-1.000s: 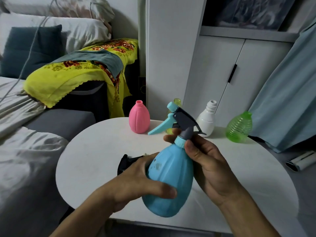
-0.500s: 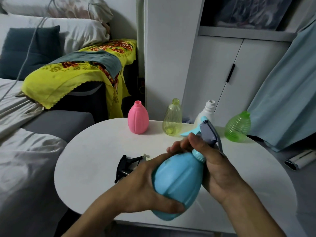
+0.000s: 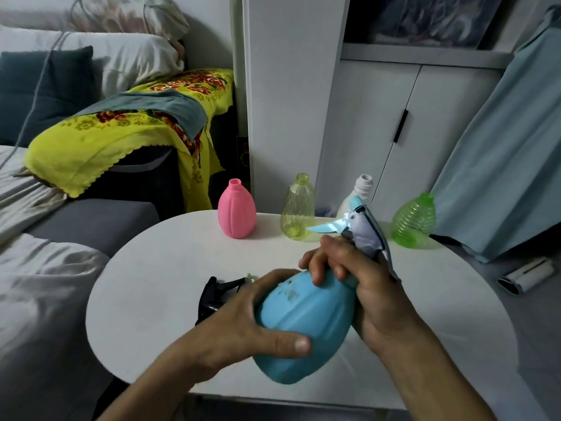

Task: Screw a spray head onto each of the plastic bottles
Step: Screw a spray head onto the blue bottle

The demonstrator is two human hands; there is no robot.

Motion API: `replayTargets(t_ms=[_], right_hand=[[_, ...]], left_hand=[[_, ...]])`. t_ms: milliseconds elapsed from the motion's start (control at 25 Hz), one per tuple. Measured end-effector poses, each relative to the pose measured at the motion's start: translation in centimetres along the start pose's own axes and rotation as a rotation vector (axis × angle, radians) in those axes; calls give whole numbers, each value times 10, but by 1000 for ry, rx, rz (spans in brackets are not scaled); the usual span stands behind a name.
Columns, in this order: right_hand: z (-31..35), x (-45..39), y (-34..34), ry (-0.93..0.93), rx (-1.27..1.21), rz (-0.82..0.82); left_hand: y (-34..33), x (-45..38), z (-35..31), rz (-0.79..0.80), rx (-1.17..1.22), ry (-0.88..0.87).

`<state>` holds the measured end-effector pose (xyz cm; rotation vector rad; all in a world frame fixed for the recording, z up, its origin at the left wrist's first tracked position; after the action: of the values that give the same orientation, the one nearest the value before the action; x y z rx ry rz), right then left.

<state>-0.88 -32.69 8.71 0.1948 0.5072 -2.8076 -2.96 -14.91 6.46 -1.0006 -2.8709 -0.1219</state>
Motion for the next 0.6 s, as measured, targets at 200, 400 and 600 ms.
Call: replayTargets(t_ms=[200,400,600], right_hand=[[-3,1,-1,-28,73,3],[-20,-6,-6,-20,177,-262],[-22,-12,-9,3,124,-309]], left_hand=[[-7,-6,7,-11,-61,-51],[-9,-10,16,-310,-347,-141],[-5,-11,20,-397,-398,-160]])
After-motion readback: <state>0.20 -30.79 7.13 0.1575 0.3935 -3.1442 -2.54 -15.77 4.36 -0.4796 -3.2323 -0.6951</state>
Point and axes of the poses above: each hand's wrist, its own x-axis away from the middle knuckle, its own y-axis out of the back of the hand, z = x × y, the point moved 1 cm from there along -x, towards the middle knuckle, and after that the axes turned 4 degrees about z, right-handed, at the moved point
